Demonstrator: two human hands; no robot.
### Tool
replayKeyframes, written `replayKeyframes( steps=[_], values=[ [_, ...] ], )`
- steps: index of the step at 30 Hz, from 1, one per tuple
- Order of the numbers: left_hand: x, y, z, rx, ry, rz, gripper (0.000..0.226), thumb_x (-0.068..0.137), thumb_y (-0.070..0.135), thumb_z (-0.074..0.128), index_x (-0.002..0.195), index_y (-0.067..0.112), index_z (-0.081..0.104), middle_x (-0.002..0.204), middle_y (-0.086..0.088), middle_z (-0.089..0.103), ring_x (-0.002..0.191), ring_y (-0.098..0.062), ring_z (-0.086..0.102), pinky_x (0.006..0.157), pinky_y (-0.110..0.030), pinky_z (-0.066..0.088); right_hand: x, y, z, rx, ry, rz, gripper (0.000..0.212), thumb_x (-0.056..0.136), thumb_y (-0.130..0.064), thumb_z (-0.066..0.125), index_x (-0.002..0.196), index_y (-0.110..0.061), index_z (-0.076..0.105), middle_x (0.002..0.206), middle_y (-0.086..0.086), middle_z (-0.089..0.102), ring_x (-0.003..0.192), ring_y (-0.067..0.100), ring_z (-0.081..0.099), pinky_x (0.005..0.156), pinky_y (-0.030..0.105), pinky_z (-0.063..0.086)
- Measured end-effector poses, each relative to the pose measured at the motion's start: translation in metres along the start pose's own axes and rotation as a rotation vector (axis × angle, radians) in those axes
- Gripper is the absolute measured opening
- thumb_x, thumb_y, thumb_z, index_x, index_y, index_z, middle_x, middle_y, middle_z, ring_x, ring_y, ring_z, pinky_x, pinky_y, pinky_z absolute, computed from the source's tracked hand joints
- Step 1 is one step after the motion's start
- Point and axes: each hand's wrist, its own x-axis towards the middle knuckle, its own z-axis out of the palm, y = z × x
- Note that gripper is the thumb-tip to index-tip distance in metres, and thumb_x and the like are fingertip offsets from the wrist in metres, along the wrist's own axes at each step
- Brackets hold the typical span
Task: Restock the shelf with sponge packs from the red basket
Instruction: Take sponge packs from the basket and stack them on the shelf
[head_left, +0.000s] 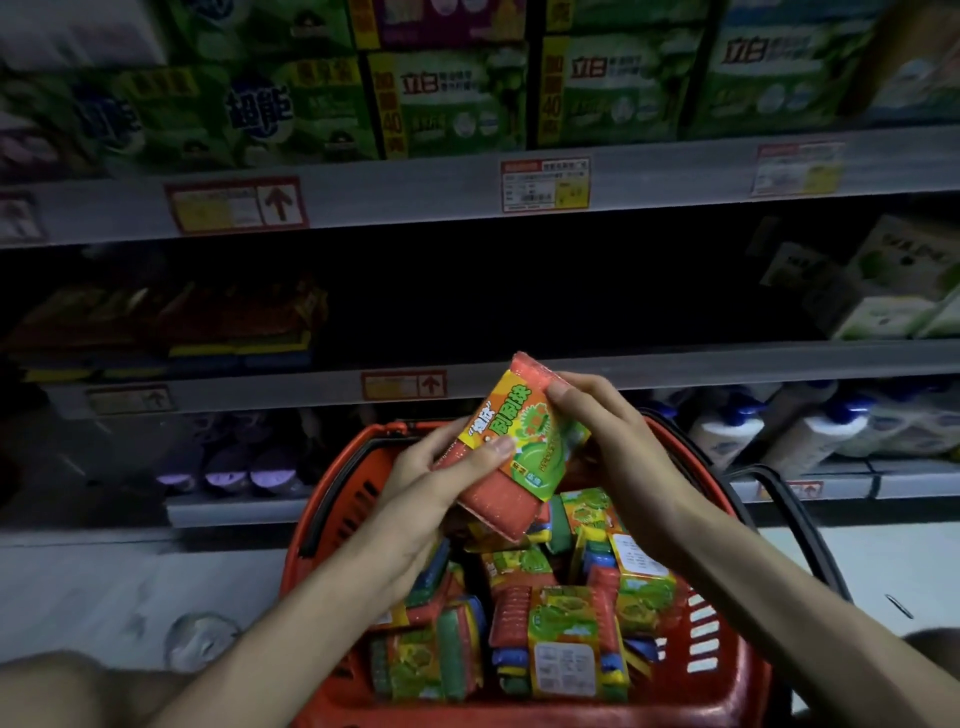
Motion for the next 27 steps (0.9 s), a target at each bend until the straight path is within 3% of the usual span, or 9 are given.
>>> replayKeyframes(
  steps=[6, 12, 15, 19, 24, 27],
  values=[
    [-0.005, 0.002, -0.006, -0.041, 0.05, 0.012, 0.051, 0.078, 0.038, 0.083, 0.124, 0.022, 0.069, 0.114, -0.006, 0.077, 0.108, -0.026, 0.073, 0.106, -0.052, 0.051, -0.001, -0.005, 0.015, 0.037, -0.015, 0.007, 0.035, 0.095, -0.048, 0.062, 0.125, -0.031, 0.064, 0.121, 0.002, 0.072, 0.103, 0.02, 0.073, 0.087, 0.039, 0.058],
    [-0.005, 0.011, -0.017, -0.186, 0.218, 0.062, 0.048, 0.083, 0.051, 0.076, 0.124, 0.027, 0.068, 0.114, -0.004, 0.077, 0.107, -0.025, 0.073, 0.106, -0.055, 0.05, -0.005, -0.003, 0.029, 0.065, -0.013, -0.077, 0.069, 0.093, -0.039, 0.068, 0.152, -0.042, 0.034, 0.129, 0.002, 0.067, 0.111, 0.016, 0.071, 0.09, 0.035, 0.059],
    [-0.006, 0.013, -0.022, -0.24, 0.259, 0.093, 0.045, 0.087, 0.045, 0.075, 0.126, 0.023, 0.067, 0.116, -0.007, 0.076, 0.11, -0.026, 0.072, 0.107, -0.054, 0.05, -0.011, -0.002, 0.038, -0.004, -0.018, -0.117, 0.067, 0.088, -0.039, 0.072, 0.148, -0.041, 0.04, 0.124, -0.001, 0.068, 0.11, 0.012, 0.07, 0.083, 0.029, 0.06],
    [-0.009, 0.014, -0.024, -0.273, 0.191, 0.088, 0.046, 0.085, 0.035, 0.066, 0.125, 0.014, 0.067, 0.124, -0.018, 0.071, 0.115, -0.032, 0.069, 0.106, -0.054, 0.051, -0.019, 0.003, 0.05, -0.062, -0.036, -0.178, 0.061, 0.087, -0.028, 0.075, 0.141, -0.04, 0.048, 0.115, -0.002, 0.068, 0.1, 0.008, 0.071, 0.083, 0.029, 0.061],
    [-0.016, 0.016, -0.032, 0.056, 0.19, 0.111, 0.041, 0.082, 0.051, 0.07, 0.123, 0.045, 0.067, 0.117, 0.008, 0.075, 0.114, -0.018, 0.069, 0.107, -0.048, 0.048, -0.021, 0.004, 0.049, -0.044, -0.02, -0.164, 0.064, 0.089, -0.021, 0.075, 0.145, -0.037, 0.049, 0.118, -0.003, 0.07, 0.103, 0.011, 0.072, 0.082, 0.028, 0.06],
    [-0.019, 0.018, -0.041, 0.068, 0.238, 0.135, 0.036, 0.088, 0.041, 0.074, 0.123, 0.037, 0.068, 0.113, 0.006, 0.077, 0.108, -0.017, 0.071, 0.103, -0.045, 0.053, -0.02, 0.003, 0.047, -0.058, -0.057, -0.143, 0.055, 0.092, -0.025, 0.071, 0.142, -0.038, 0.053, 0.116, -0.003, 0.071, 0.102, 0.013, 0.072, 0.082, 0.03, 0.061]
  ],
)
